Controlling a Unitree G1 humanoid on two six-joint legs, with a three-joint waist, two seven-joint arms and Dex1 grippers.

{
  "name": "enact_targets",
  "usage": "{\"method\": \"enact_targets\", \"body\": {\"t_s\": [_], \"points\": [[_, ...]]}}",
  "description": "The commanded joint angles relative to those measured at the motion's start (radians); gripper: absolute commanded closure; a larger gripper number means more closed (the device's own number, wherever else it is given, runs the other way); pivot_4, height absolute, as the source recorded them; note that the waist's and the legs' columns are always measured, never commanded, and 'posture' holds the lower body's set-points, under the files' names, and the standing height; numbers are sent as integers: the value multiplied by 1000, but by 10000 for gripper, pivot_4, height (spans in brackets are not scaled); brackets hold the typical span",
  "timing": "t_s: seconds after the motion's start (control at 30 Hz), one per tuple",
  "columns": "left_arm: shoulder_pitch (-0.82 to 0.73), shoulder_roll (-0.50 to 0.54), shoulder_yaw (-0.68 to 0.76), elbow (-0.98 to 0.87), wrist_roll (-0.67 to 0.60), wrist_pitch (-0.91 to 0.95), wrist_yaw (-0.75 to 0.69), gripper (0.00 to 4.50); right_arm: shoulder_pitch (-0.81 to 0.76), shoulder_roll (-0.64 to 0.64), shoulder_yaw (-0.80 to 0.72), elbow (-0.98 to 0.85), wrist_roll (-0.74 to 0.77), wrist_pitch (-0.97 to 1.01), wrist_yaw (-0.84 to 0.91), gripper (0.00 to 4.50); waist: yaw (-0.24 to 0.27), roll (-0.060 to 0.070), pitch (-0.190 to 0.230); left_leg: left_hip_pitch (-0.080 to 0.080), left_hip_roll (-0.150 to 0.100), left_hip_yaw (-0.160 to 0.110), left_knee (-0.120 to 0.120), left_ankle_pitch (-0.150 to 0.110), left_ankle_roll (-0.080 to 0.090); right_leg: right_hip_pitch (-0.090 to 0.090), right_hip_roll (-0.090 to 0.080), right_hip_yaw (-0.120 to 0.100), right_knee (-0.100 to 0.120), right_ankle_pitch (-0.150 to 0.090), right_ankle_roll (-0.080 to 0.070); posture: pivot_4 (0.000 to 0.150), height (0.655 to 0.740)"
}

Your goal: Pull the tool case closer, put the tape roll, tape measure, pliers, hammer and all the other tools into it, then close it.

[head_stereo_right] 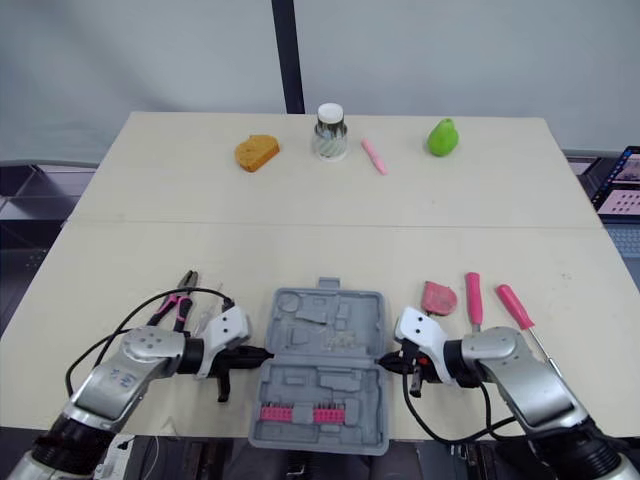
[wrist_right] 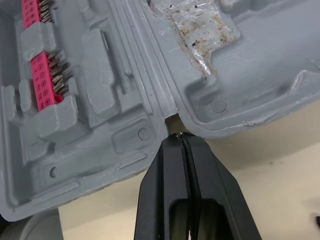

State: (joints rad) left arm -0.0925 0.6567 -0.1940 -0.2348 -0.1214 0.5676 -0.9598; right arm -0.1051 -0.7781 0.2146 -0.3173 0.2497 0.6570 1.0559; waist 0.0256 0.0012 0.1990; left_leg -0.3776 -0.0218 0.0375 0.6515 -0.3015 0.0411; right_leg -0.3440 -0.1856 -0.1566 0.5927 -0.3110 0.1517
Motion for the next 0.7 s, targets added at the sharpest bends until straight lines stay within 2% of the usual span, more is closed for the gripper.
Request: {"method": "enact_targets", "body": {"t_s": [0.03,0.7], "points": [[32,6,-3,-60,-30,12,2,45000,6,-10,-9,-59,39,-2,16,44359,0,0,0,0,0,0,0,0,0,0,0,0,0,0,0,1500,7400],[98,37,6,-133,-55,63,29,45000,24,-43,16,-87,86,24,33,44359,1,0,0,0,1,0,0,-1,-1,0,0,0,-1,0,0,1500,7400]]}}
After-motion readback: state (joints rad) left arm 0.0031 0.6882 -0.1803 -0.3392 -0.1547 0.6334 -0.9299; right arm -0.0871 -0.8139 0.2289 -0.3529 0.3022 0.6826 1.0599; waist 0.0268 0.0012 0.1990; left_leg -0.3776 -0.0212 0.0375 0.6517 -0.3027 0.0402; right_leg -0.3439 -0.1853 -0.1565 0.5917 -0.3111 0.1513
